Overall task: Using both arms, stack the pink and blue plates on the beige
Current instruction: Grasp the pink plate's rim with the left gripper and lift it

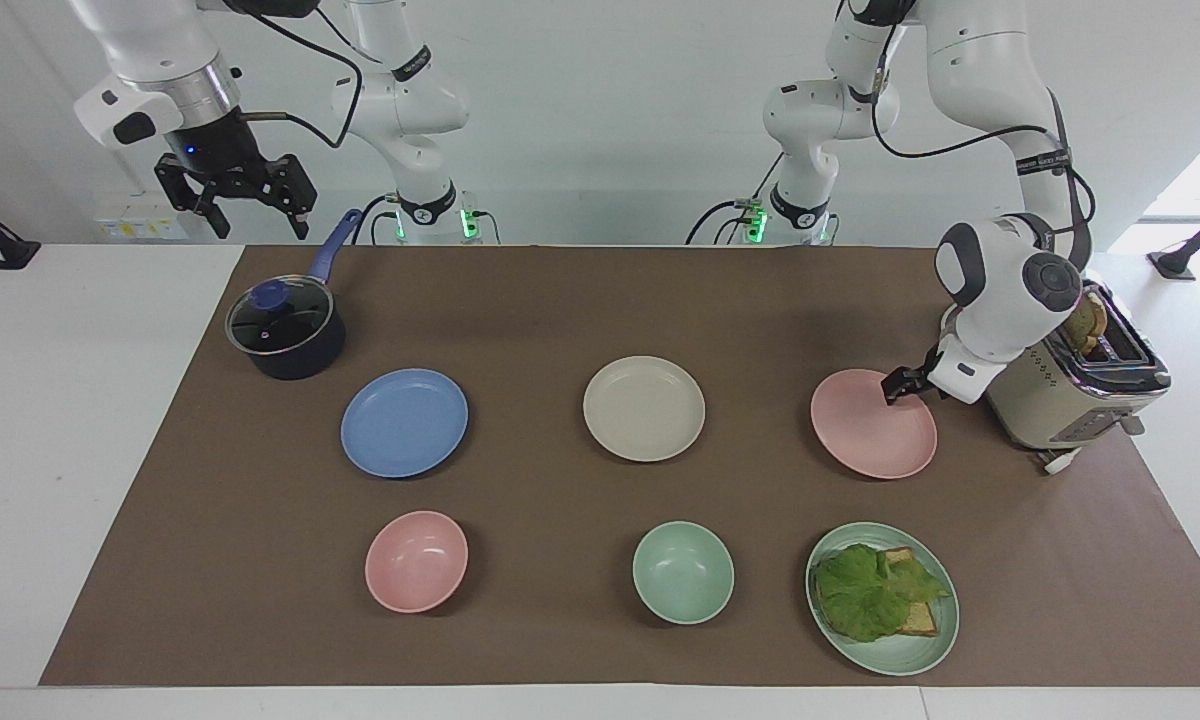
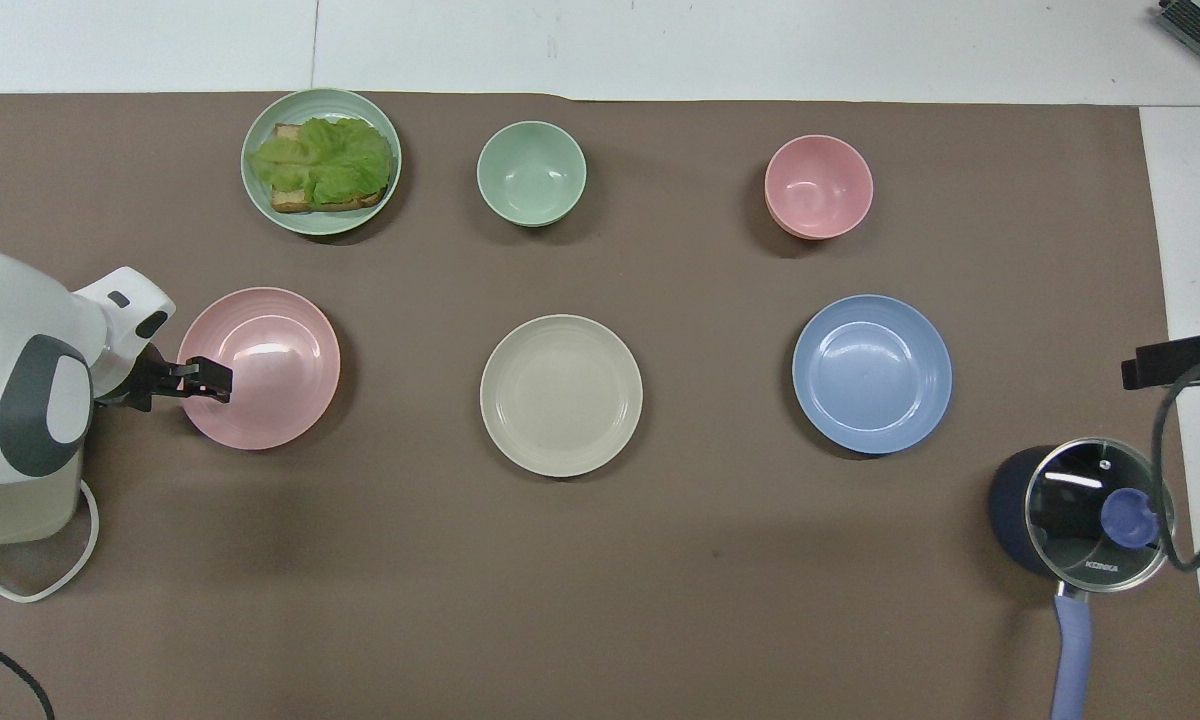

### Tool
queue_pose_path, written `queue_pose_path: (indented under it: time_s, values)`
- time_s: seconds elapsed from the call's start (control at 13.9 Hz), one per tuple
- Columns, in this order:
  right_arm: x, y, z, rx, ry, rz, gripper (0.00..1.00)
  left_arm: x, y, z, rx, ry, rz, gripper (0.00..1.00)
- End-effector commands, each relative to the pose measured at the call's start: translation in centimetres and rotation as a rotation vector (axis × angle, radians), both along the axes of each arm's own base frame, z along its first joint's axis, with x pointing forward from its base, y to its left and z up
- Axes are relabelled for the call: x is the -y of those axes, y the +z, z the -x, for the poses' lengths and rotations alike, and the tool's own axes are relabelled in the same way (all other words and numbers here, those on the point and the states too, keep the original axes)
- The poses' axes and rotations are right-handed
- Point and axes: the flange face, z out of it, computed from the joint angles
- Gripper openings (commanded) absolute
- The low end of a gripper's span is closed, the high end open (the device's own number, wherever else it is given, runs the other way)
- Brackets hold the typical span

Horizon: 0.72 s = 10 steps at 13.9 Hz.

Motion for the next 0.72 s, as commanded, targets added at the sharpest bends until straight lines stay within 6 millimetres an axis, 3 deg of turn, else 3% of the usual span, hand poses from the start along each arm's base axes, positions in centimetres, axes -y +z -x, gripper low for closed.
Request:
queue_pose_path:
  time_s: [0.0,0.22,0.43,0.5,0.65]
  values:
    - [-0.03,0.04,0.72,-0.002,-0.007,-0.008,1.0,-0.63,-0.4,0.77,0.004,0.024,0.009,0.89]
    - [-0.03,0.05,0.7,-0.001,-0.007,-0.007,1.0,-0.87,-0.41,0.8,0.003,0.044,0.009,0.43]
    - [0.13,0.04,0.73,-0.002,-0.01,-0.008,1.0,-0.7,-0.41,0.79,0.003,0.053,0.009,0.06]
    - [0.05,0.04,0.72,-0.002,-0.009,-0.008,1.0,-0.69,-0.43,0.83,0.0,0.054,0.009,0.0]
    - [0.13,0.04,0.73,-0.002,-0.01,-0.008,1.0,-0.59,-0.31,0.97,-0.027,0.065,0.026,0.0]
